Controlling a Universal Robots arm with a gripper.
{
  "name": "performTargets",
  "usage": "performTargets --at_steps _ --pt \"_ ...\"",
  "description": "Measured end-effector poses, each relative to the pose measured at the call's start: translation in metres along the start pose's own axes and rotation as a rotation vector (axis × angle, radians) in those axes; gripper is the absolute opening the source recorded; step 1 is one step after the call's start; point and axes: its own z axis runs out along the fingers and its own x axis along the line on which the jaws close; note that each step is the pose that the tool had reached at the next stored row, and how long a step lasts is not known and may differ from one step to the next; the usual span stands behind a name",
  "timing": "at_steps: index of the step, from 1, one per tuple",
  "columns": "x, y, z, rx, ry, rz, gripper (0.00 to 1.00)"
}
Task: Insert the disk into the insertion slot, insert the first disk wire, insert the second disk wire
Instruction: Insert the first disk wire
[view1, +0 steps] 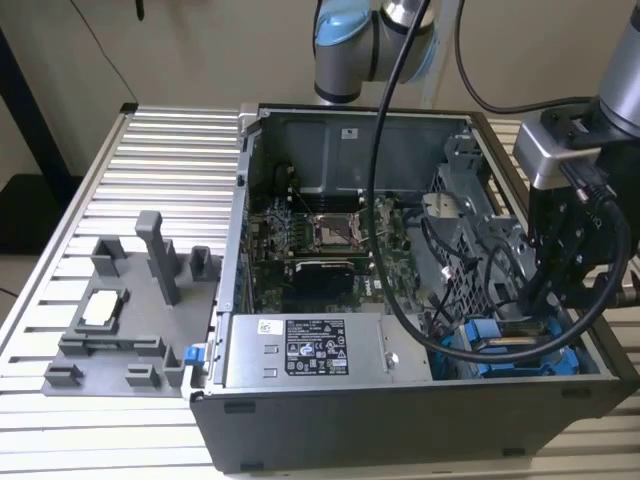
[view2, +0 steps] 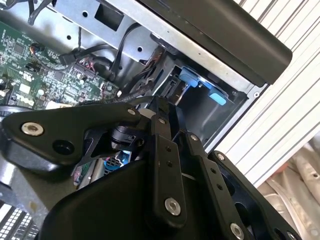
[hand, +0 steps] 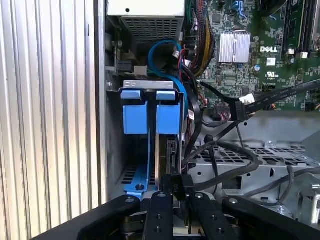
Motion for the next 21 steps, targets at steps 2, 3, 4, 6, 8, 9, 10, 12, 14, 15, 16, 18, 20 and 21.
performTargets --at_steps 2,3,4,6,8,9,10,12,14,15,16,18,20,21 --pt "0.0001 0.0001 0.0011 0.0000 -0.0040 0.000 0.19" --pt "0.0001 0.0000 0.0016 0.0001 -0.0075 0.001 0.19" --pt "0.0001 -0.0002 0.0023 0.0002 -0.0111 0.001 0.19" --pt "0.0004 -0.0015 0.0036 0.0002 -0.0180 0.001 0.19" --pt "0.0009 -0.0033 0.0047 0.0003 -0.0216 0.001 0.19" --pt "0.0013 -0.0041 0.0053 0.0003 -0.0224 0.001 0.19" --pt "0.0017 -0.0044 0.0060 0.0003 -0.0228 0.001 0.19" --pt "0.0024 -0.0044 0.0072 0.0003 -0.0230 0.002 0.19" --pt "0.0029 -0.0045 0.0082 0.0004 -0.0228 0.002 0.19" --pt "0.0031 -0.0045 0.0087 0.0004 -0.0229 0.002 0.19" --pt "0.0032 -0.0046 0.0092 0.0004 -0.0229 0.001 0.19" --pt "0.0036 -0.0047 0.0101 0.0003 -0.0228 0.002 0.19" --pt "0.0038 -0.0048 0.0109 0.0004 -0.0229 0.002 0.19" --pt "0.0038 -0.0047 0.0113 0.0004 -0.0229 0.002 0.19"
